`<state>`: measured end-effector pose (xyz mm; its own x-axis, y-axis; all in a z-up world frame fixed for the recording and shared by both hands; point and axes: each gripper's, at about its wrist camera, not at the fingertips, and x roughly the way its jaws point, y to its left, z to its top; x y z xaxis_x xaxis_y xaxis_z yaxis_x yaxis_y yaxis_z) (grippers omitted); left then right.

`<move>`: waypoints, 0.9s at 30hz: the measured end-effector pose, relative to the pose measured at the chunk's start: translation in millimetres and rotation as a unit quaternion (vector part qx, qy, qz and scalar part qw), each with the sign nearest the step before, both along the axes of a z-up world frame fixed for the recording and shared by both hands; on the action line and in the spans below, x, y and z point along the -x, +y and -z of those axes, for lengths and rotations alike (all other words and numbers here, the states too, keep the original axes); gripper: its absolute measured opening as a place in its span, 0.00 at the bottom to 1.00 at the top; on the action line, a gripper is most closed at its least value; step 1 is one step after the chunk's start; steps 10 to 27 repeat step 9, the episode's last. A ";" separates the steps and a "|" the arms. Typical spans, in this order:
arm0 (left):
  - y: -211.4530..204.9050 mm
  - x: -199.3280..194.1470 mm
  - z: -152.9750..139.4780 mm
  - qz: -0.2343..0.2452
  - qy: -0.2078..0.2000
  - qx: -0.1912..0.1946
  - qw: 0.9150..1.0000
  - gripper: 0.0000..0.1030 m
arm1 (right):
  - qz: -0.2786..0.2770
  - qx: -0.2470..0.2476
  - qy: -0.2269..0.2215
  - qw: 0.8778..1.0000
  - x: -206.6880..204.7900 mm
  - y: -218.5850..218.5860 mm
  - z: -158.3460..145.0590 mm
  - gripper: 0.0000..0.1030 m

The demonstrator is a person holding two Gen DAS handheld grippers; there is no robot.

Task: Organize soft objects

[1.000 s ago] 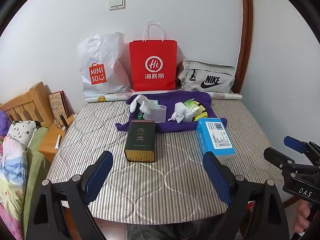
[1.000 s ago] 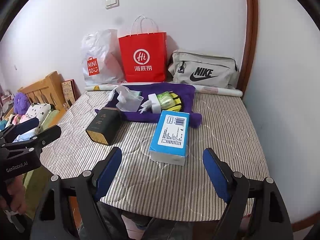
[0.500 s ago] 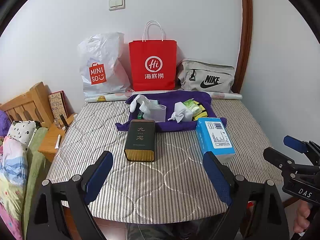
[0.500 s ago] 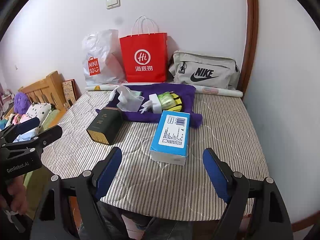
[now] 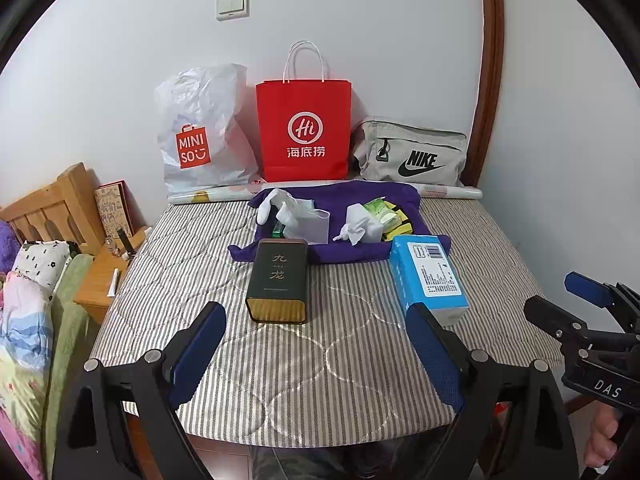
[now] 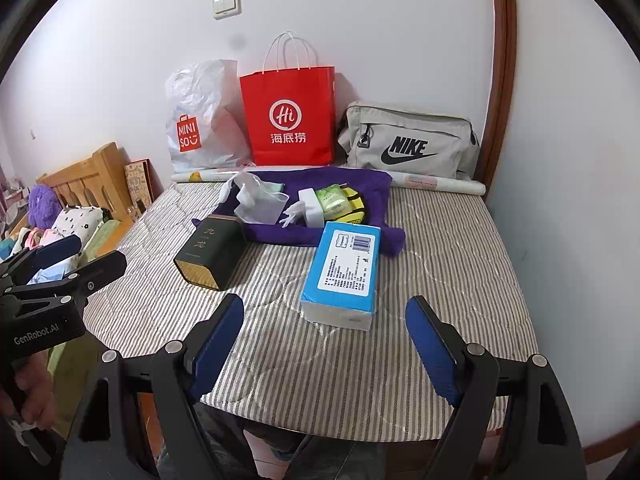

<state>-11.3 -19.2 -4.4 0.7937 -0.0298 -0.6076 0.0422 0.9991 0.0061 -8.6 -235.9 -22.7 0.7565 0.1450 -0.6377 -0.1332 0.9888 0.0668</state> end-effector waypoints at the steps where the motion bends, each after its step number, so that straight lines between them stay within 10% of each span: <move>1: -0.4 0.7 0.9 0.001 0.000 -0.001 1.000 0.88 | 0.000 0.000 0.000 1.000 -0.1 0.0 0.1 0.80; 27: 1.0 0.0 4.7 -0.001 -0.003 -0.003 1.000 0.89 | -0.002 0.002 0.003 1.000 -3.2 2.4 2.3 0.80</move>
